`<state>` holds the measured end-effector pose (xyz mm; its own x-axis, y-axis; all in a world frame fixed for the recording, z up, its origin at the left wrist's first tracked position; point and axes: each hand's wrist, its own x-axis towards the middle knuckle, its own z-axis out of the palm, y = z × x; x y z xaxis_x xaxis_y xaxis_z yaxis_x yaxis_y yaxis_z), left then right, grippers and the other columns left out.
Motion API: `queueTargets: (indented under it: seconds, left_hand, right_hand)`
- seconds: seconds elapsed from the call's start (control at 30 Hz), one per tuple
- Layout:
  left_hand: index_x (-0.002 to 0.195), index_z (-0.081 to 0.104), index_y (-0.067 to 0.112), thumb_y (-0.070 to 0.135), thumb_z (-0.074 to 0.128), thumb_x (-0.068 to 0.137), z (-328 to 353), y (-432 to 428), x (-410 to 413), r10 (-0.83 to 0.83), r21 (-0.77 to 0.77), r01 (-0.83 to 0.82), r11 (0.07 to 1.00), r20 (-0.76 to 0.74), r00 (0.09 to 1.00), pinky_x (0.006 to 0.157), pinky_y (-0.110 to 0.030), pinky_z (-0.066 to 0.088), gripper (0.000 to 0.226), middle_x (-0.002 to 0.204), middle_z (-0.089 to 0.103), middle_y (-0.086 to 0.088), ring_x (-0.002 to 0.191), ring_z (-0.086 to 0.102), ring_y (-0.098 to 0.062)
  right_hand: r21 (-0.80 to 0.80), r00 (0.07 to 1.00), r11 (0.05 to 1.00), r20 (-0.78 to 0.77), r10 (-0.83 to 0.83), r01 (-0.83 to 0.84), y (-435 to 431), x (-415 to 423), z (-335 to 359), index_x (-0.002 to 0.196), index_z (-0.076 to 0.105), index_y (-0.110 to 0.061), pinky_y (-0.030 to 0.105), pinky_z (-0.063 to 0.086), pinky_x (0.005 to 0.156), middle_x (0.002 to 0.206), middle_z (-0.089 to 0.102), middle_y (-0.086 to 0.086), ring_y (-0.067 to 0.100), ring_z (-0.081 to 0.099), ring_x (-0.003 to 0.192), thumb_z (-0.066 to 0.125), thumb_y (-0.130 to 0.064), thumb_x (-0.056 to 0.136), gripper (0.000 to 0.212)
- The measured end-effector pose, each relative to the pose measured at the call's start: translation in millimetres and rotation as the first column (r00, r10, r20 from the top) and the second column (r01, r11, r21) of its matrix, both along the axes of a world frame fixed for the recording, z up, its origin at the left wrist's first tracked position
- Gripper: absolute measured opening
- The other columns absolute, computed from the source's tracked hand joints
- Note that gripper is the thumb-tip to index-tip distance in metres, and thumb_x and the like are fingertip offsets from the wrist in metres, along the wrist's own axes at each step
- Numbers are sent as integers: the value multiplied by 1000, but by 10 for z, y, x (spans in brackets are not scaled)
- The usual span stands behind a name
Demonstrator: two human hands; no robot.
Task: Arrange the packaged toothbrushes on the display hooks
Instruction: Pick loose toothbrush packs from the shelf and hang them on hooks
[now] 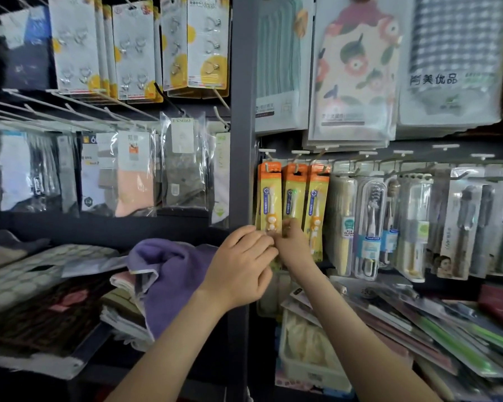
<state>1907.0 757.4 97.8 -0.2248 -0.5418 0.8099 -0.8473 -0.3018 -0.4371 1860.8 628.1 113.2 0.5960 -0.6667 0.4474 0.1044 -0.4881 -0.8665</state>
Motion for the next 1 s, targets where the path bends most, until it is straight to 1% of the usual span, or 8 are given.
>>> queueTargets:
  seconds: [0.07,0.17,0.33,0.4,0.5,0.67,0.83,1.0]
  left_hand:
    - [89,71,15,16,53,75,-3,4,9,-13,-18,13,1000,10,1000,110,-27,23,23,97,68,0,98,56,-18]
    - [88,72,14,15,52,76,0,3,11,-28,-52,29,998,19,999,109,-28,24,23,96,69,-1,99,53,-17]
    - [93,71,14,15,57,77,-41,-40,-34,82,-65,-82,994,-2,997,107,-31,25,21,102,68,-2,100,53,-19]
    - [97,69,12,17,55,80,-107,-110,-173,170,-80,-178,981,-94,981,108,-37,27,23,107,66,-4,104,53,-21]
    - [101,67,10,21,51,83,-292,-362,-522,120,-98,-152,983,-280,952,105,-45,30,25,106,65,-6,106,55,-24]
    - [108,65,10,24,58,84,-579,-932,-1077,123,95,-90,991,-448,886,101,-44,37,29,108,64,-7,105,59,-26]
    - [130,50,15,32,48,93,-723,-1358,-1574,184,286,-30,958,-528,829,109,-40,27,41,132,51,-4,125,44,-24]
    - [134,44,18,34,44,94,-817,-1645,-1993,121,268,39,963,-553,824,106,-35,30,43,135,47,-1,125,42,-21]
  right_hand:
    - [-10,1000,1000,-9,-21,21,6,-25,-43,117,46,-7,26,42,69,96,56,4,12,52,80,53,-17,94,26]
    - [-31,996,996,-11,-84,84,-19,-145,-151,121,47,-4,21,38,59,102,59,6,10,52,77,50,-18,95,30]
    - [-206,975,956,-25,-221,211,-151,-575,-379,127,44,-7,25,38,75,115,58,12,25,56,97,48,-9,93,35]
    - [-255,971,944,-54,-231,210,-242,-791,-471,132,41,-9,26,40,80,123,54,11,25,54,108,47,-10,94,38]
    - [-328,953,910,-77,-294,254,-424,-1145,-613,133,39,-9,26,40,82,127,50,10,24,51,112,47,-10,94,40]
    - [-387,896,855,-134,-423,345,-883,-1823,-808,133,38,-8,34,43,81,123,48,11,28,49,111,45,-7,93,41]
    - [-523,650,698,-314,-692,490,-1481,-2582,-890,140,36,-8,45,34,101,137,47,13,35,39,126,46,-17,94,48]
    - [-429,482,828,-675,-559,361,-2083,-3106,-1005,142,31,-14,48,29,106,142,42,16,36,32,132,46,-29,96,51]
